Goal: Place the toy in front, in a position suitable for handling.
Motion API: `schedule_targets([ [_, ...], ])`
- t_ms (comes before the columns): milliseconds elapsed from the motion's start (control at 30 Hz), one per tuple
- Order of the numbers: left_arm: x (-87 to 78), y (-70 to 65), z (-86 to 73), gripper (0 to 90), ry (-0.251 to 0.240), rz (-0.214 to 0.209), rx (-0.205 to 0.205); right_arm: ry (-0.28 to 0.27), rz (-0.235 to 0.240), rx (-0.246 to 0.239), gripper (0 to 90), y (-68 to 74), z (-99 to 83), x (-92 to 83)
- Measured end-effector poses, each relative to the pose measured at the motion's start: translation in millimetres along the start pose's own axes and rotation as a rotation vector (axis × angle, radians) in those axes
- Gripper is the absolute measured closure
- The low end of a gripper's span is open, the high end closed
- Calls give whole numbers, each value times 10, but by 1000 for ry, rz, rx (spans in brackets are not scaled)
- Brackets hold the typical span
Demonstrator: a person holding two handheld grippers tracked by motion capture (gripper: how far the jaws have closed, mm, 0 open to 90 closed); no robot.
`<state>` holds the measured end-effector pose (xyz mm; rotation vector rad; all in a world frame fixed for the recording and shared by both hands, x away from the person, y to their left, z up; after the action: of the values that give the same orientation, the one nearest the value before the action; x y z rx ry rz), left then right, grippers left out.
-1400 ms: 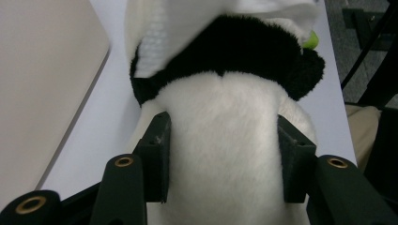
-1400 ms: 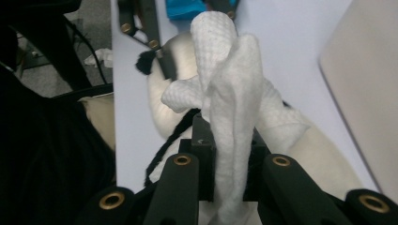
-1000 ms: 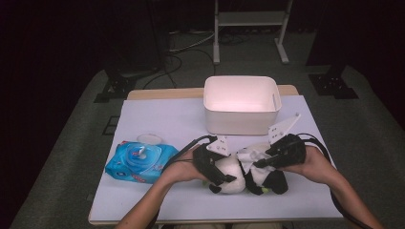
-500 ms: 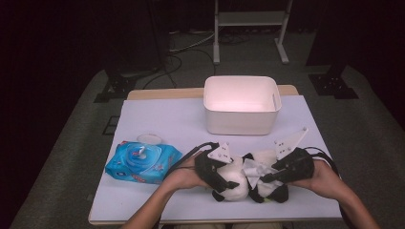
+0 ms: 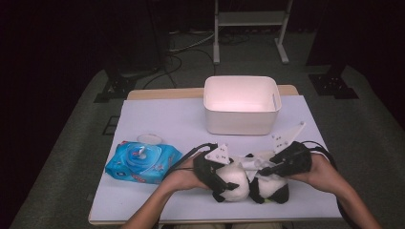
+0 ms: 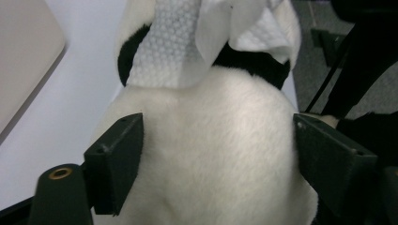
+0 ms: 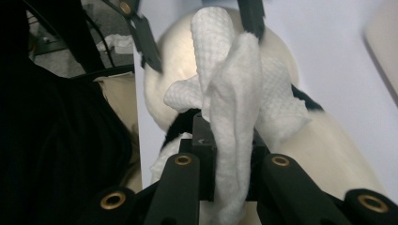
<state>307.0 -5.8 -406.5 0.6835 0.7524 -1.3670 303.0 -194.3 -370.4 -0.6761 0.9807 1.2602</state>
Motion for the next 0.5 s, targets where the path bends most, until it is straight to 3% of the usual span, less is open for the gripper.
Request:
schedule_targets([
  [100, -26, -15, 47, 167, -14, -8, 3, -12, 5, 28, 809, -2, -135, -50],
  [167, -26, -15, 67, 166, 2, 3, 11, 5, 14, 41, 810, 19, -201, -12],
  [333, 12, -3, 93, 141, 43, 39, 26, -24, 22, 53, 814, 52, -282, 48],
  [500, 31, 61, 98, 149, 40, 48, 13, -44, 23, 57, 817, 46, -338, 84],
])
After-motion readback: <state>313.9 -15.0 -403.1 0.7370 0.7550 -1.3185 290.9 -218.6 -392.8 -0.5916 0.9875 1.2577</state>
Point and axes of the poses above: each handheld gripper's, and its own axes: x roughly forward along the jaws, z roughly out of its top, y roughly to its left, the point moved 5 cm from there along x, roughly forward along the jaws, and after that the axes turned 13 degrees about y, right-handed, at the moved point
